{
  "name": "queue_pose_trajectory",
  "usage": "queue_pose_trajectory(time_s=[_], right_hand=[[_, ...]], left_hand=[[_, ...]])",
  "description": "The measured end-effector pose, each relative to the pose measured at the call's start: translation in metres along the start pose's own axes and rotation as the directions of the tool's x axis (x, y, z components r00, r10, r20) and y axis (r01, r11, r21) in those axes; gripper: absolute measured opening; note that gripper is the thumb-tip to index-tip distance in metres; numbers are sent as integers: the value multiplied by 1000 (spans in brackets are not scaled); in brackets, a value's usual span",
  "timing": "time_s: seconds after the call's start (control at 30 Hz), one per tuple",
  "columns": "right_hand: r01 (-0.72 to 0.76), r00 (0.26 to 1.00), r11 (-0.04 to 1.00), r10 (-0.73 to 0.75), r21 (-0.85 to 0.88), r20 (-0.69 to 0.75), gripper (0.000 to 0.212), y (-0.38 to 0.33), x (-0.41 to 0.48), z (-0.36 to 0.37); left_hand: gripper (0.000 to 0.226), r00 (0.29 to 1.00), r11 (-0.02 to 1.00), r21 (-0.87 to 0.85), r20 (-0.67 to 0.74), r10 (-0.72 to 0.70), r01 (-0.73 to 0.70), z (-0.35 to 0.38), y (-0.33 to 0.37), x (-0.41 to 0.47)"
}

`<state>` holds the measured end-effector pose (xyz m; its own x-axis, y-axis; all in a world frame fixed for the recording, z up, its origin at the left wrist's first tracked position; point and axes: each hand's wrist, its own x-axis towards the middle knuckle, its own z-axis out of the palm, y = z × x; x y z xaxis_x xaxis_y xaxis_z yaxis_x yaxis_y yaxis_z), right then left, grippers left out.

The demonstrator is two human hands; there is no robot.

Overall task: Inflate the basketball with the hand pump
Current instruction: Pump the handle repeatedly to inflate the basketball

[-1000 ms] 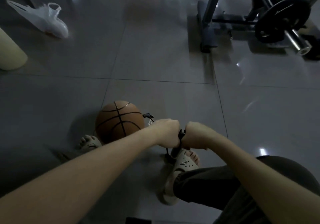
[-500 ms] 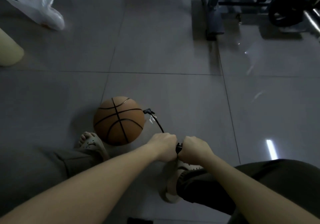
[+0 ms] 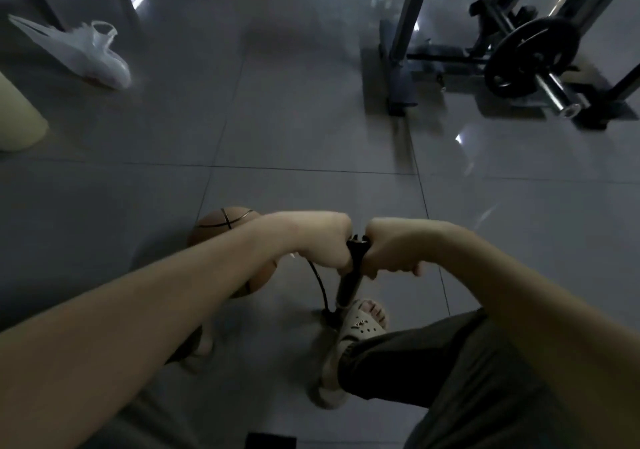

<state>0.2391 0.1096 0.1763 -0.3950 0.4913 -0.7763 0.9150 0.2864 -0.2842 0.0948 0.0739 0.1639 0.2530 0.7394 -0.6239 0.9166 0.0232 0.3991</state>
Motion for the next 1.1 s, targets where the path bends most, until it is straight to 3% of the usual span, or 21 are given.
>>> queue_pose_trajectory(time_s=[0.33, 0.67, 0.9, 1.0, 1.1], right_hand=[[-73, 996, 997, 73, 11, -45, 14, 22, 65, 46], [-39, 997, 999, 39, -1, -64, 19, 56, 133, 96], [-45, 994, 998, 41, -39, -96, 21, 51, 120, 107], [-52, 995, 998, 49, -41, -88, 23, 44, 106, 113], [-29, 999, 997, 31, -72, 22, 22, 26, 81, 101]], left_hand=[[17, 989, 996, 84, -147, -6, 19, 57, -15, 48], [20, 995, 997, 58, -89, -38, 44, 112, -46, 98], [24, 992, 996, 52, -107, -71, 77, 126, -45, 90], [25, 996, 996, 27, -22, -84, 85, 122, -42, 75], [28, 993, 997, 56, 102, -62, 57, 104, -37, 53]])
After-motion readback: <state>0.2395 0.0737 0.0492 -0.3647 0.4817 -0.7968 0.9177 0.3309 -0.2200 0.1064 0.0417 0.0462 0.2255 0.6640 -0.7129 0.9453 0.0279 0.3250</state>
